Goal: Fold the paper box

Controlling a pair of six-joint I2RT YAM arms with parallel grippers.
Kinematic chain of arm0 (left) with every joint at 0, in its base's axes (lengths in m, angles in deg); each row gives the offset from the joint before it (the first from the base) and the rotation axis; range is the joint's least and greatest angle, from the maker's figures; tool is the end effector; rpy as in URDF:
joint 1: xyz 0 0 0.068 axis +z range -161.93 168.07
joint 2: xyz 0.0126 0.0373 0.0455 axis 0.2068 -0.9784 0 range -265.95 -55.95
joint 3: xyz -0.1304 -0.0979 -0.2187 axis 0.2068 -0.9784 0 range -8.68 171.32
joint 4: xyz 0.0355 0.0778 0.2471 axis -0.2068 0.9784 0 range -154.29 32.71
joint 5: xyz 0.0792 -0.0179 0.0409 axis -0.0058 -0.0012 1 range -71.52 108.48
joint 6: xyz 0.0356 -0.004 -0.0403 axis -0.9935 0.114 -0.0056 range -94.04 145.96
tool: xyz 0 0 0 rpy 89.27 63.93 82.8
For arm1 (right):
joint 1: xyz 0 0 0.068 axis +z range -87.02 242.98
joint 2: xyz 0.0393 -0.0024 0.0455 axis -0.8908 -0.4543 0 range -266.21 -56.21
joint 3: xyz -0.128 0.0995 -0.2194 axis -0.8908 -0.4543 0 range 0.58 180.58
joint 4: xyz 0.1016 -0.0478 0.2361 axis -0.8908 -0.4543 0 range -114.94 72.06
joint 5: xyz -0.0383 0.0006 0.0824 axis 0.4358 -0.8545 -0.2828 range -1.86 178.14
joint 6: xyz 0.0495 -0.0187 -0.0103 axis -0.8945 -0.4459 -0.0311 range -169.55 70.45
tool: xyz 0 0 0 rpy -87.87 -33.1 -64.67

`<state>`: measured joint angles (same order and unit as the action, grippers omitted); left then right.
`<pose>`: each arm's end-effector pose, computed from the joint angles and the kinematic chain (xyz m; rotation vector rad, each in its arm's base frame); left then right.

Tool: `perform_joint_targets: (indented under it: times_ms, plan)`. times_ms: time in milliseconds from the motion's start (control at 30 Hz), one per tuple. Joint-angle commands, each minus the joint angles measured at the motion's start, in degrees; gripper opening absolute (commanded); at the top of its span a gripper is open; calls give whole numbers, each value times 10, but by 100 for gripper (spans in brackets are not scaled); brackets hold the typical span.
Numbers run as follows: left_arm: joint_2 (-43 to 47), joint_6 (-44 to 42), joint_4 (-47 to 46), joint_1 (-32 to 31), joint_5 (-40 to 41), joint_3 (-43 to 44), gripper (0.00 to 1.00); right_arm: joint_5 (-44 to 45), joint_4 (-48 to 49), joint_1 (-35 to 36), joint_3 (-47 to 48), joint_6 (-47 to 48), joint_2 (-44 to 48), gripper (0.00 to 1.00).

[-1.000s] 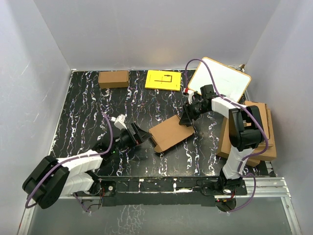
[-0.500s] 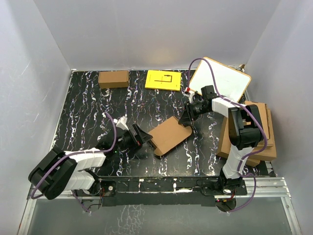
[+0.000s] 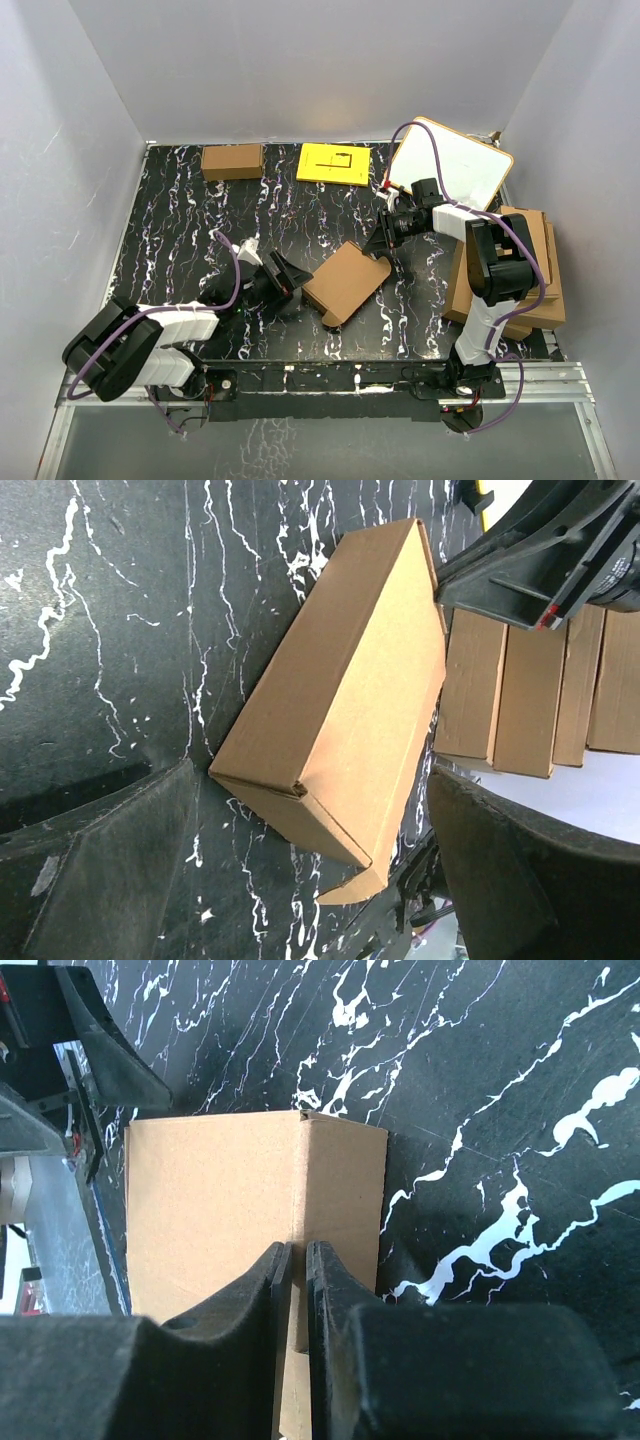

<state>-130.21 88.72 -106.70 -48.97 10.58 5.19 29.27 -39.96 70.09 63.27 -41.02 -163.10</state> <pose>0.1771 -0.1398 0.1504 -0.3657 2.0761 -1.2640 0.3450 0.0738 0.1538 -0.6095 2.3400 1.3485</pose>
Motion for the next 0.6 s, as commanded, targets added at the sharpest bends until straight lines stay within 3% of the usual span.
perform_joint_targets:
  times_ms: [0, 300, 567]
  plan:
    - [-1, 21, -28, -12, 25, -9, 97, -6, 41, 0, -7, -24, -1, 15]
    - [-9, 13, -19, -27, 43, -6, 97, 11, 50, -1, -12, -33, 1, 15]
    - [7, 62, -18, -54, 104, -28, 97, 30, 51, -2, -13, -36, -9, 15]
